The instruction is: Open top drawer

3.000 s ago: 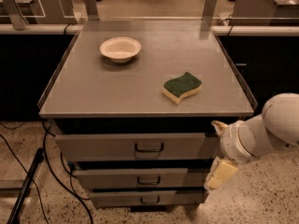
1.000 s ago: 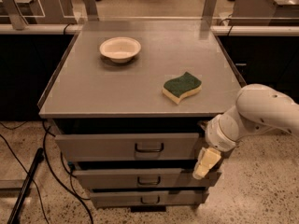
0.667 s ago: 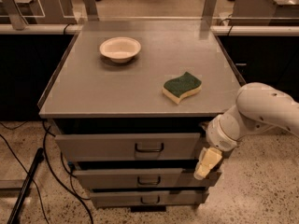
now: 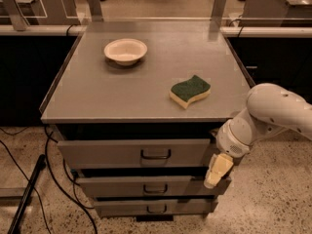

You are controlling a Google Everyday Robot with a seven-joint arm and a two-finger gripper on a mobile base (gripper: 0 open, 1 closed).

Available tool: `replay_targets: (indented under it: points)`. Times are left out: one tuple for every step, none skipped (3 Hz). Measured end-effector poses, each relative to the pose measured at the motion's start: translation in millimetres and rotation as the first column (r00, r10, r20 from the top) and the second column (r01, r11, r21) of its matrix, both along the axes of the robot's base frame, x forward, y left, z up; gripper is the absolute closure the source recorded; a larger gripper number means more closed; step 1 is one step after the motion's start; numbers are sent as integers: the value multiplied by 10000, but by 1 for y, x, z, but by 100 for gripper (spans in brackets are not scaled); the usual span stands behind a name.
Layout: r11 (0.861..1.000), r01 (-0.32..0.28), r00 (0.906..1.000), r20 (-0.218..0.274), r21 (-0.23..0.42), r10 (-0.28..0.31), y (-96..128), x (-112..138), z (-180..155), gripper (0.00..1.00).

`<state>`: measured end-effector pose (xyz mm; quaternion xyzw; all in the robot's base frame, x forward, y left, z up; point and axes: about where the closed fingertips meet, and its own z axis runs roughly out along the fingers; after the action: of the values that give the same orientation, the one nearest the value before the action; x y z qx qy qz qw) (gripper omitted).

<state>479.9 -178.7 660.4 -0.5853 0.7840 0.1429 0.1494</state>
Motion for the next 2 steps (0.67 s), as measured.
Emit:
replay_targets:
  points:
    - [9999,-97,9991,-402,49,99,0,-9,2,0]
    - [9996,-214,9962,-840,159,226,1,-25,7,0]
